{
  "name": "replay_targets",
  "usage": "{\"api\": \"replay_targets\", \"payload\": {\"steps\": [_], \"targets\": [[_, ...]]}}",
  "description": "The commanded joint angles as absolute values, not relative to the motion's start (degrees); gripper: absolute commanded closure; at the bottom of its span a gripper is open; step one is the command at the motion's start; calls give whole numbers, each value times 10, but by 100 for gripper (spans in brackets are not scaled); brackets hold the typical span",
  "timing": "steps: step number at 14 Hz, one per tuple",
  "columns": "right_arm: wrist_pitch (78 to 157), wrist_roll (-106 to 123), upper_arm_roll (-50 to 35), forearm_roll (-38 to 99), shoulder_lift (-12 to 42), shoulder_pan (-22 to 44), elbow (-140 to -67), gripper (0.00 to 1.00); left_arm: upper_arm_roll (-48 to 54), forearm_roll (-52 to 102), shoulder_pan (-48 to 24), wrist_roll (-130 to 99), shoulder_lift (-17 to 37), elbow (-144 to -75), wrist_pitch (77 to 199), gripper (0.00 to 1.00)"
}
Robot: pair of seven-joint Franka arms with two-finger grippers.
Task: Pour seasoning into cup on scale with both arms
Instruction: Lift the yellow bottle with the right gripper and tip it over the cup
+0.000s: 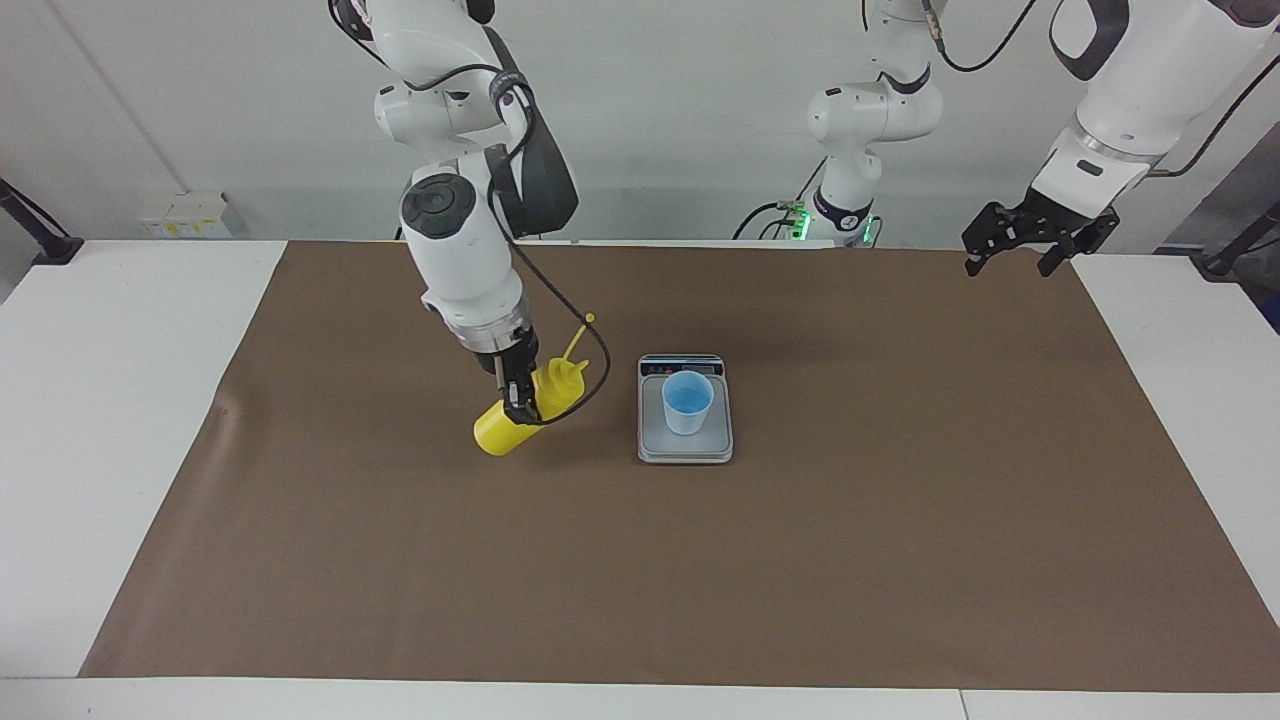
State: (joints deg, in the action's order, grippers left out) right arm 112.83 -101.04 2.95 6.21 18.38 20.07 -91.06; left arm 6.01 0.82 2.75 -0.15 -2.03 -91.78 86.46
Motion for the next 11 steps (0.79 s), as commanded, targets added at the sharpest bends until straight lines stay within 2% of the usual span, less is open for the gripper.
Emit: {"api": "replay_targets", "payload": {"steps": [1, 7, 9, 11], "targets": [[1125, -1057, 28, 32, 228, 225, -845, 100, 61, 5, 28, 4, -33, -936, 872, 0], [1086, -1101, 29, -91, 289, 292, -796, 100, 61, 5, 29, 5, -39, -946, 876, 0], [1084, -1114, 29, -163, 295, 327, -797, 100, 61, 5, 29, 6, -39, -946, 877, 0], [1067, -1114, 29, -209, 292, 334, -799, 100, 61, 5, 29, 6, -39, -947, 878, 0]]}}
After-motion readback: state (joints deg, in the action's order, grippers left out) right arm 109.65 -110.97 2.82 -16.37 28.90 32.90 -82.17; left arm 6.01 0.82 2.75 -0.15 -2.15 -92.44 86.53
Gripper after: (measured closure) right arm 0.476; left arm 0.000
